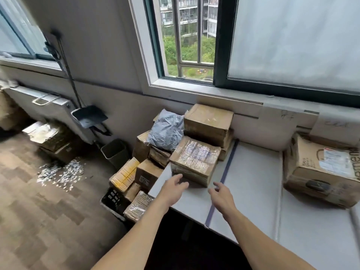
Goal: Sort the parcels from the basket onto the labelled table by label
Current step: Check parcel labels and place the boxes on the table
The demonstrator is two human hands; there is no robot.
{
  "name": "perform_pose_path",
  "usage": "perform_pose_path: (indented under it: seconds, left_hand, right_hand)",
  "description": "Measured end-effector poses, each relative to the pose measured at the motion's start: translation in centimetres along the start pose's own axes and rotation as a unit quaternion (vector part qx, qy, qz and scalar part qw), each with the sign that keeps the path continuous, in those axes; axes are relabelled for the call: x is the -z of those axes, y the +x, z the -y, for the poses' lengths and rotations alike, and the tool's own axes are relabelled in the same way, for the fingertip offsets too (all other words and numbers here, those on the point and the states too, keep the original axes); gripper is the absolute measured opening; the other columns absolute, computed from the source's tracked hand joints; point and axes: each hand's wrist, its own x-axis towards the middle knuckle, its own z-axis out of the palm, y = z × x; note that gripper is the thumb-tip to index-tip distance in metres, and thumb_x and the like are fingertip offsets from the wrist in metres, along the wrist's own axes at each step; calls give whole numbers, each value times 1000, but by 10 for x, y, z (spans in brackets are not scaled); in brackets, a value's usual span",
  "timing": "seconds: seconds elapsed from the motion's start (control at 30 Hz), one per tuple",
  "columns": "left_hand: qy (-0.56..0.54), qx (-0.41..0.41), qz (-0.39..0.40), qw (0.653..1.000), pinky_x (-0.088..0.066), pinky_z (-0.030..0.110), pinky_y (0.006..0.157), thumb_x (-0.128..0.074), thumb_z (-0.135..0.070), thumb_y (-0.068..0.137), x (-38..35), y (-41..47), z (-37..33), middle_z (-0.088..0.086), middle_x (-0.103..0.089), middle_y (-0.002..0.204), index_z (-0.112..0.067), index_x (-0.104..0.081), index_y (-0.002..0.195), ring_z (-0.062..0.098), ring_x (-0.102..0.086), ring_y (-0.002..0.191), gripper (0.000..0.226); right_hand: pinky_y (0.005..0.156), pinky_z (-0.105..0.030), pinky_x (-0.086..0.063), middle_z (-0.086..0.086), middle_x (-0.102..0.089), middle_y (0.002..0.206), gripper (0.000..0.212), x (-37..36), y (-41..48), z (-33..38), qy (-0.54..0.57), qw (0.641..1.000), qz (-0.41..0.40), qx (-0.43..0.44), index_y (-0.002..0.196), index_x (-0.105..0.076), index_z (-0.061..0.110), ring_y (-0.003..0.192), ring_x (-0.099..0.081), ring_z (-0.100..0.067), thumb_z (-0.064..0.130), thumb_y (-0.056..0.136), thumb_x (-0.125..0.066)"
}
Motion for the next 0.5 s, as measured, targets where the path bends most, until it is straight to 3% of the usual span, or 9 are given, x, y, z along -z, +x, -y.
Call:
perform_pose_path:
  seconds: [0.27, 0.33, 0.4, 0.47, 0.5]
  left_hand:
    - [45, 28, -25, 998, -35, 26, 104, -63, -22, 100, 44, 83, -25, 6, -49, 153, -12, -45, 153, 19, -45, 140, 56]
    - [42, 23, -27, 999, -40, 26, 100, -63, -21, 99, 45, 103, -26, 4, -55, 147, -12, -50, 147, 17, -54, 127, 51]
    - [35, 11, -27, 999, -43, 22, 87, -63, -24, 101, 47, 125, -24, 0, -59, 130, -15, -55, 135, 10, -58, 106, 37]
    - [36, 11, -8, 999, -45, 27, 93, -63, -34, 100, 50, 148, -18, 1, -63, 132, -14, -59, 135, 14, -58, 110, 41]
    - [44, 13, 11, 999, -47, 33, 92, -61, -37, 98, 52, 159, -14, 2, -67, 127, -15, -64, 125, 18, -59, 109, 35]
  right_hand:
    - [111, -44, -44, -12, -56, 146, 50, -3, 61, 31, 88, 993, -47, -57, 150, -48, 9, 131, -54, -30, 24, 102, -55]
    - [108, -45, -48, -10, -58, 143, 50, -5, 68, 35, 107, 990, -56, -71, 149, -49, 10, 126, -58, -29, 26, 102, -56]
    - [104, -47, -52, -7, -61, 135, 49, -11, 77, 36, 126, 986, -68, -83, 148, -50, 11, 117, -62, -30, 27, 102, -55]
    - [99, -46, -54, -3, -62, 126, 49, -17, 81, 39, 142, 982, -85, -96, 149, -50, 12, 111, -64, -28, 26, 102, -54]
    - [97, -44, -54, -2, -62, 124, 49, -19, 83, 40, 148, 979, -96, -102, 149, -50, 13, 110, -64, -26, 26, 102, -53]
